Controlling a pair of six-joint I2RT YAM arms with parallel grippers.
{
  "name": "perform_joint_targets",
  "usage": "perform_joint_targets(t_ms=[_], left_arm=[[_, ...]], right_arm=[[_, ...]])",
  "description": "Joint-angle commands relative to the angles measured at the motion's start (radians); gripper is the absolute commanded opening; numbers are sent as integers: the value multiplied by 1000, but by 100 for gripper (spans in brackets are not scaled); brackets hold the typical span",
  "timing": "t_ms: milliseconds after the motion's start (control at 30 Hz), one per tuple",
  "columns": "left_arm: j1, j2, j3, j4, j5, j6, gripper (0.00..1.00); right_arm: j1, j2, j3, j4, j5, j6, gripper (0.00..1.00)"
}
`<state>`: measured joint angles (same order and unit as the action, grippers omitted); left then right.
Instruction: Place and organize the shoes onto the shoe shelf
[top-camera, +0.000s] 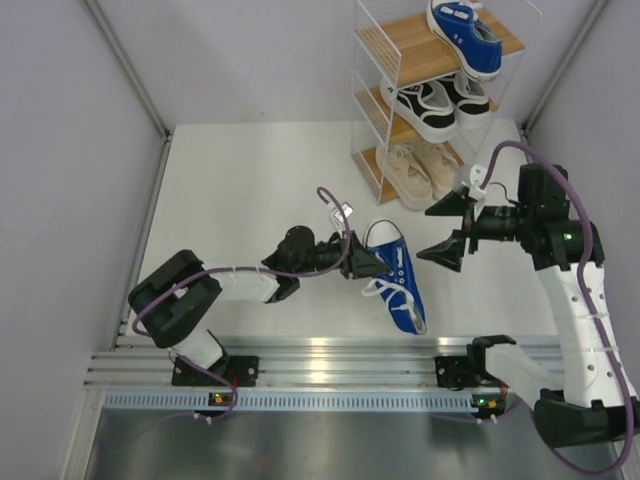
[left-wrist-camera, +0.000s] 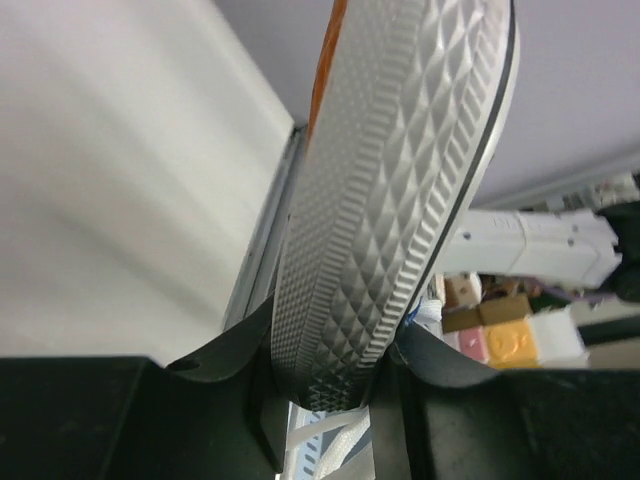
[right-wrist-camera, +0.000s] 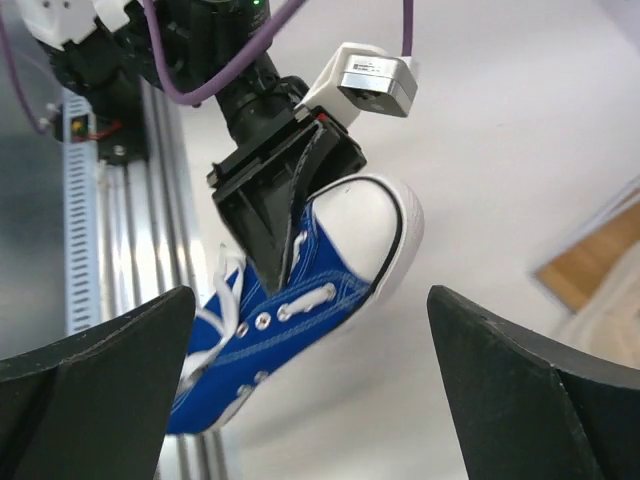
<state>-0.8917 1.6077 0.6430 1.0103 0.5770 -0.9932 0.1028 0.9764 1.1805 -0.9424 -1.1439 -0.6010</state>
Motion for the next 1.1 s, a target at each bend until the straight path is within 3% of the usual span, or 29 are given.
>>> perform_joint_targets(t_ms=[0, 133, 167, 300, 467, 1067], left_arm=[[86, -101, -25, -102, -38, -169, 0], [112, -146, -26, -244, -127, -266, 0], [112, -164, -22, -265, -175, -310, 0], [112, -203, -31, -303, -284, -415, 0], [112, -241, -23, -364, -373, -441, 0], [109, -270, -6, -372, -356, -435, 0]], right_arm=[[8, -59, 123, -242, 150, -233, 99], [38, -87, 68, -527, 35, -654, 99], [49, -90, 18, -535, 23, -674, 100], [147, -107, -65, -442, 99, -587, 85], [228, -94, -105, -355, 179, -519, 76], [350, 7, -145, -193, 395, -441, 73]])
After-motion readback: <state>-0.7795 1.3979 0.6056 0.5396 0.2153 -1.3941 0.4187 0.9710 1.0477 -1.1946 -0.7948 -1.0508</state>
